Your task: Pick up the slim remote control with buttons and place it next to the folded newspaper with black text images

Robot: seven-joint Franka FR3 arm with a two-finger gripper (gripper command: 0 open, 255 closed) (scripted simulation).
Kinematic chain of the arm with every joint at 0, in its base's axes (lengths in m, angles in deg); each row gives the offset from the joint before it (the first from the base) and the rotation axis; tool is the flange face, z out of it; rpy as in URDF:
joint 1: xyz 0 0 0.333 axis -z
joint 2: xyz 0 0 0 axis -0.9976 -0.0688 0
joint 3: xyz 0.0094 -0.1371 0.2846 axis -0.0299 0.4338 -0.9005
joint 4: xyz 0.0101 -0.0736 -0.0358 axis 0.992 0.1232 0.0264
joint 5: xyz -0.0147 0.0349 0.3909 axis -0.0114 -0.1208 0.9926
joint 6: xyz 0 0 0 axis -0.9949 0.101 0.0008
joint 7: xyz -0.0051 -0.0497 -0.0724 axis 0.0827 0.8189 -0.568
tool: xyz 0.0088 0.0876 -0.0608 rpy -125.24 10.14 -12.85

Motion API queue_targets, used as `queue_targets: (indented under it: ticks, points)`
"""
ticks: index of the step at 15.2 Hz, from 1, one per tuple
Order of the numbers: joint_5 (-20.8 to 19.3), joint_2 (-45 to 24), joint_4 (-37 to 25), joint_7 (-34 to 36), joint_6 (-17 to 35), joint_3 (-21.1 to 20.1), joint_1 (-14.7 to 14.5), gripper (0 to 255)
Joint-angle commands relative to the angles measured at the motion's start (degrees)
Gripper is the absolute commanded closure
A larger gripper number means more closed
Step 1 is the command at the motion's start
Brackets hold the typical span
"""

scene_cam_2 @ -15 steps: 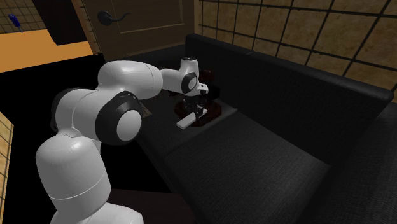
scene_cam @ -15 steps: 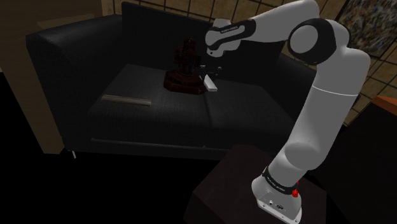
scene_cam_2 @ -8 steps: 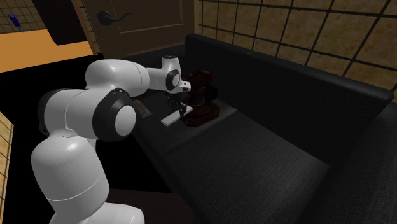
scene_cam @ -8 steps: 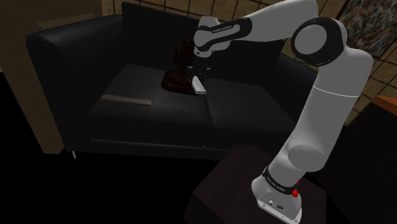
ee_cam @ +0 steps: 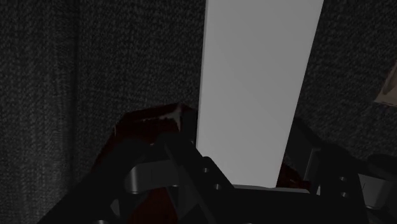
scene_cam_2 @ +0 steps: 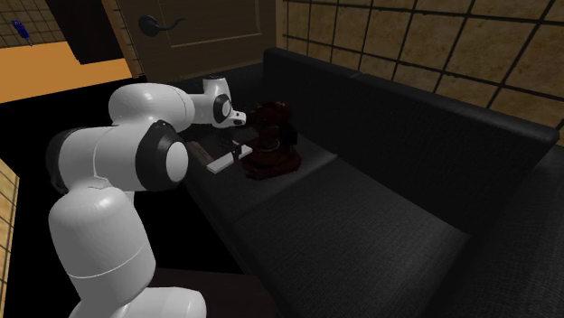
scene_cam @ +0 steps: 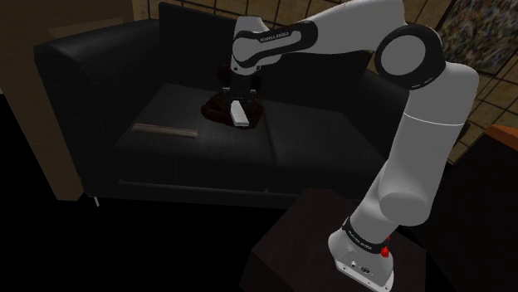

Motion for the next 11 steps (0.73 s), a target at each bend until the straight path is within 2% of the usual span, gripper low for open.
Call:
queue_targets:
  ticks: [1,4,11]
  points:
    - [-0.09,-0.85,-1.68,2.57,-0.72,-1.02,-1.59,255]
    - [-0.29,-3.27,-5.29,6.80,-2.02,-2.56,-4.23,255]
    - [-0.21,-4.89,-2.09,6.87,2.80,-2.59,-4.20,255]
